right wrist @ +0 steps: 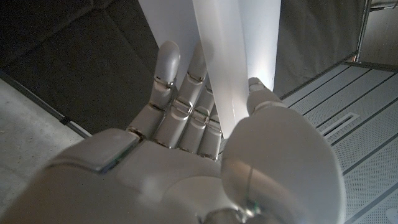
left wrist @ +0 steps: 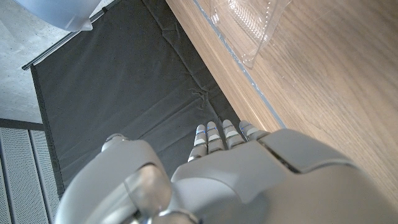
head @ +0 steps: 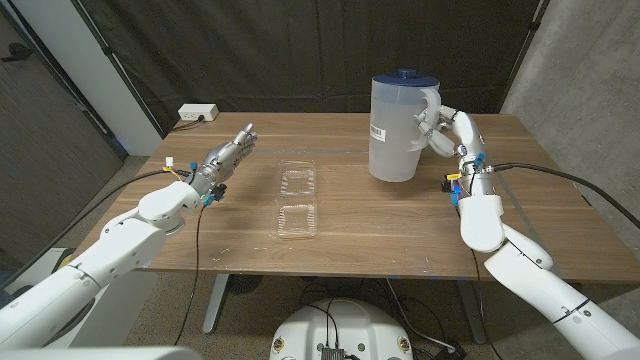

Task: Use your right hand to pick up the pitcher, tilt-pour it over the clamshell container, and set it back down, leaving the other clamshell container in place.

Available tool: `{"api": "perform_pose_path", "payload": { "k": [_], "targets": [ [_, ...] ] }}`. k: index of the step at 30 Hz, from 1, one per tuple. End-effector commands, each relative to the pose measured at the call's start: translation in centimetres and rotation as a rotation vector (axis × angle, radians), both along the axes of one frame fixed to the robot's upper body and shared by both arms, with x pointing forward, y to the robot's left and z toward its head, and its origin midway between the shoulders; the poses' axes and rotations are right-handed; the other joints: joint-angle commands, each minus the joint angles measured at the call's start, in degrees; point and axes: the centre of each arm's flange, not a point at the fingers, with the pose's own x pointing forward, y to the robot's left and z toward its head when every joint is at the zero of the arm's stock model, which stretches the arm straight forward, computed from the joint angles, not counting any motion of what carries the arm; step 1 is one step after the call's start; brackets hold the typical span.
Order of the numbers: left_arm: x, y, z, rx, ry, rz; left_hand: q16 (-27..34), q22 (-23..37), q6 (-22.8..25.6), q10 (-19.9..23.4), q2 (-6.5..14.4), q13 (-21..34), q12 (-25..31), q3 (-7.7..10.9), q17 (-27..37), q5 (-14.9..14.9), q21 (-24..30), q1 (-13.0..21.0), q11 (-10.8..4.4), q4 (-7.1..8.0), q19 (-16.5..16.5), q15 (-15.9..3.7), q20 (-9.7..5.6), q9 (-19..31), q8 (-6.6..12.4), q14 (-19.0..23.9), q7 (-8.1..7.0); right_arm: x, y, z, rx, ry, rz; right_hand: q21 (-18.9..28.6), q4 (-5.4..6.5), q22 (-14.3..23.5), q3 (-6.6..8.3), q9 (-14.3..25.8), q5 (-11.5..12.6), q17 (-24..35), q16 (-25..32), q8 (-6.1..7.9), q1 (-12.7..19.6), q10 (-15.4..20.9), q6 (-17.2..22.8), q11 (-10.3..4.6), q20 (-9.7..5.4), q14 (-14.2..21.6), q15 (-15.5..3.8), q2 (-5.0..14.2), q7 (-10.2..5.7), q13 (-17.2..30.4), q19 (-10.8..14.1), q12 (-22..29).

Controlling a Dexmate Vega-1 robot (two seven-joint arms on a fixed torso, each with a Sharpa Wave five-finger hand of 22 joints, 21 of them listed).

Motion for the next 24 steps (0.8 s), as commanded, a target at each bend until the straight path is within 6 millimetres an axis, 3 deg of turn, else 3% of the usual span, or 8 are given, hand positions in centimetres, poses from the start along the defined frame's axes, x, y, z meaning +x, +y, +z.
{"api": "perform_pose_path", "payload": {
  "k": [1, 13, 24],
  "targets": [
    [0.2, -0.6, 0.0, 0.004, 0.004, -0.001, 0.0, 0.2, 0.1, 0.1, 0.4, 0.2, -0.2, -0.32, 0.3, -0.1, 0.1, 0.1, 0.19, -0.07, -0.4, -0.06, 0.08, 0.2, 0.09, -0.3, 0.00, 1.3, -1.3, -2.4, 0.050, -0.001, -0.068, -0.1, 7.64, 0.0, 7.29, -2.1, 0.0, 0.1, -0.1, -0.71, -7.7, 9.5, -0.3, -5.35, -8.36, 0.7, -1.19, 7.43, -2.10, 3.6, -0.3, 0.1],
    [0.1, -0.7, 0.5, 0.008, -0.005, 0.005, 0.0, 0.2, 0.1, 0.1, 0.5, 0.2, -0.2, -0.49, 0.3, -0.1, 0.1, 0.2, 0.16, -0.07, -0.5, -0.06, 0.04, 0.2, 0.11, -0.3, 0.06, 2.5, -1.8, -3.7, 0.049, 0.016, -0.119, -0.3, 8.08, -0.2, 7.30, -2.3, 0.0, -0.6, -0.7, -0.90, -8.0, 8.9, -0.6, -5.40, -8.36, 0.0, -1.15, 7.43, -2.59, 2.4, -0.7, -1.6],
    [0.1, -0.6, 0.3, -0.004, -0.007, 0.006, 0.0, 0.2, 0.1, 0.1, 0.6, 0.2, -0.2, -0.66, 0.3, -0.1, 0.1, 0.2, 0.02, -0.08, -0.6, -0.03, -0.02, 0.2, 0.11, -0.3, 0.07, 2.4, -0.9, -4.0, 0.002, -0.013, -0.165, -0.4, 8.26, -0.3, 7.39, -2.3, 0.1, -0.8, -0.9, -0.89, -8.1, 9.0, -0.7, -5.38, -8.37, 0.0, -1.17, 7.44, -2.72, 2.4, -1.0, -2.1]
  ]
}}
